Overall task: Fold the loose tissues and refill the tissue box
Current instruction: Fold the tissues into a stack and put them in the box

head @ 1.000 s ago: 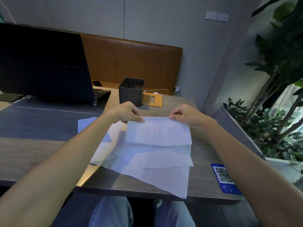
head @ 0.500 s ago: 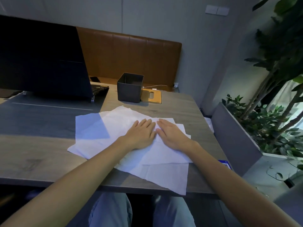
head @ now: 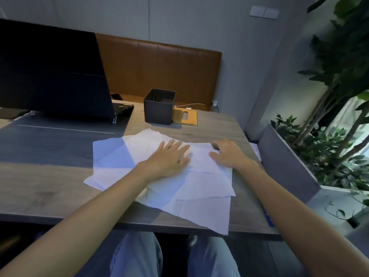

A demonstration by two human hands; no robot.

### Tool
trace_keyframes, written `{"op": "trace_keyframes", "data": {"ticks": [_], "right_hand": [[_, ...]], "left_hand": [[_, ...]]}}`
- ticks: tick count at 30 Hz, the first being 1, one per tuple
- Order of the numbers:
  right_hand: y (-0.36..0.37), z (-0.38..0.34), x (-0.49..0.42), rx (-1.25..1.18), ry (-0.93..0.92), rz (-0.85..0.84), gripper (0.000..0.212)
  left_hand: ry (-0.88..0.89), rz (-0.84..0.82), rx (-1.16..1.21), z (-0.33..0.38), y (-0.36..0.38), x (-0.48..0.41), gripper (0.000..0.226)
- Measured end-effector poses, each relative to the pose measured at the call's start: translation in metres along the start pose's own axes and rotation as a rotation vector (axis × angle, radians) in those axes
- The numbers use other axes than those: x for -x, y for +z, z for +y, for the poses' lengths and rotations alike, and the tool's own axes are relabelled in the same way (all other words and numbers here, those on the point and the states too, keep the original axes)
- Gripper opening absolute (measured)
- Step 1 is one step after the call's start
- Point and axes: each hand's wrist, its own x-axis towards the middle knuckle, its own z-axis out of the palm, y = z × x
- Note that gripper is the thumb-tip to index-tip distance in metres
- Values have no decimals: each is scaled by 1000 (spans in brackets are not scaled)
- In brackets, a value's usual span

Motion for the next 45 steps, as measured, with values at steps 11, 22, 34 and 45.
{"op": "trace_keyframes", "data": {"ticks": [11, 22, 34, 45], "right_hand": [[-13, 9, -8, -356, 84, 13, 7], [-37, -6, -5, -505, 12, 186, 11], [-52, -118, -20, -627, -31, 119, 9], [4, -163, -31, -631, -11, -67, 21]], "left_hand": [[-67, -59, -91, 0, 17, -5, 64], [-90, -51, -93, -2, 21, -13, 66], [-203, 448, 229, -55, -3, 16, 34], [-247, 427, 206, -71, 17, 28, 33]]}}
